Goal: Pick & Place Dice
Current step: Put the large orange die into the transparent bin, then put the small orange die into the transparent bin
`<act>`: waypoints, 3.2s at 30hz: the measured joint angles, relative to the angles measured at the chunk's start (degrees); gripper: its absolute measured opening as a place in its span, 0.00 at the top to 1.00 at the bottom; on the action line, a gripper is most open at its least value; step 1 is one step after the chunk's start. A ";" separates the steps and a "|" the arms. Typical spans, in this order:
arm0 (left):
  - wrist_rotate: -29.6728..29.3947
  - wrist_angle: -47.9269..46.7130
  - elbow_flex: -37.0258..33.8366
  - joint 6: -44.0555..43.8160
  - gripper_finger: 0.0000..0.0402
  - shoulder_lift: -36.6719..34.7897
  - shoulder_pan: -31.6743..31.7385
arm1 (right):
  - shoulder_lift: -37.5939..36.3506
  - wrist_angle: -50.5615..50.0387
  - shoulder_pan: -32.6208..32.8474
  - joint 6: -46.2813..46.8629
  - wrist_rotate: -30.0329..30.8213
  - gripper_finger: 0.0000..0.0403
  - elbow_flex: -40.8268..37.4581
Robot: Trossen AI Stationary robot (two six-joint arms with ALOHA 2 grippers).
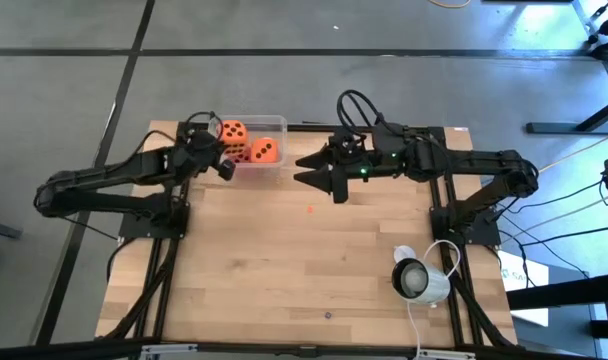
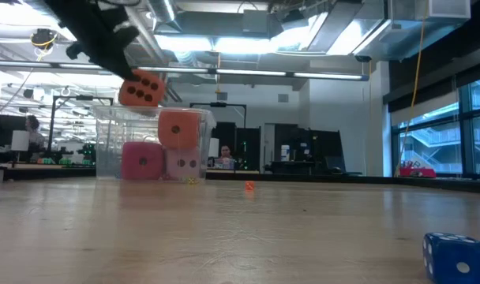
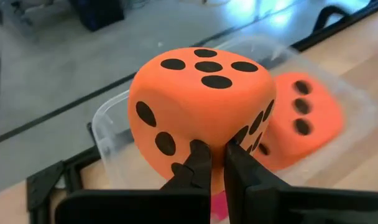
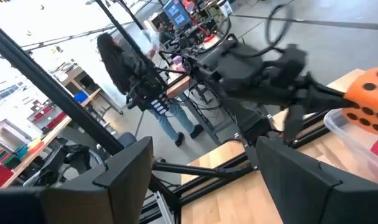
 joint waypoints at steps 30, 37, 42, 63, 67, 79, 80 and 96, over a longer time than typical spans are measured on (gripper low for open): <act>21.70 2.70 0.00 9.35 0.99 7.47 17.87 | -2.41 -23.59 4.36 3.88 13.49 0.30 0.00; 25.16 2.85 2.41 10.10 0.83 6.24 17.71 | -0.43 -27.75 5.54 6.68 18.75 0.30 -0.02; 25.05 -0.22 5.22 14.11 0.69 6.40 17.72 | 0.94 -27.52 5.69 7.90 19.63 0.30 -0.01; 48.96 -1.46 19.43 8.01 0.56 3.89 17.70 | 18.67 -37.38 2.86 11.47 23.04 0.30 0.04; 56.62 -1.65 19.43 6.91 0.57 1.89 17.65 | 23.84 -37.28 1.38 9.36 22.59 0.30 0.02; 61.87 -1.63 19.41 6.60 0.57 -3.04 17.56 | 33.22 -34.84 -2.15 6.69 14.64 0.36 0.00; 61.84 -1.64 19.42 6.60 0.57 -3.10 17.56 | 33.43 -34.88 -2.26 6.66 14.09 0.38 0.00; 61.82 -1.65 19.41 6.73 0.57 -1.89 17.54 | 37.74 -34.19 -3.88 5.62 9.02 0.46 -0.02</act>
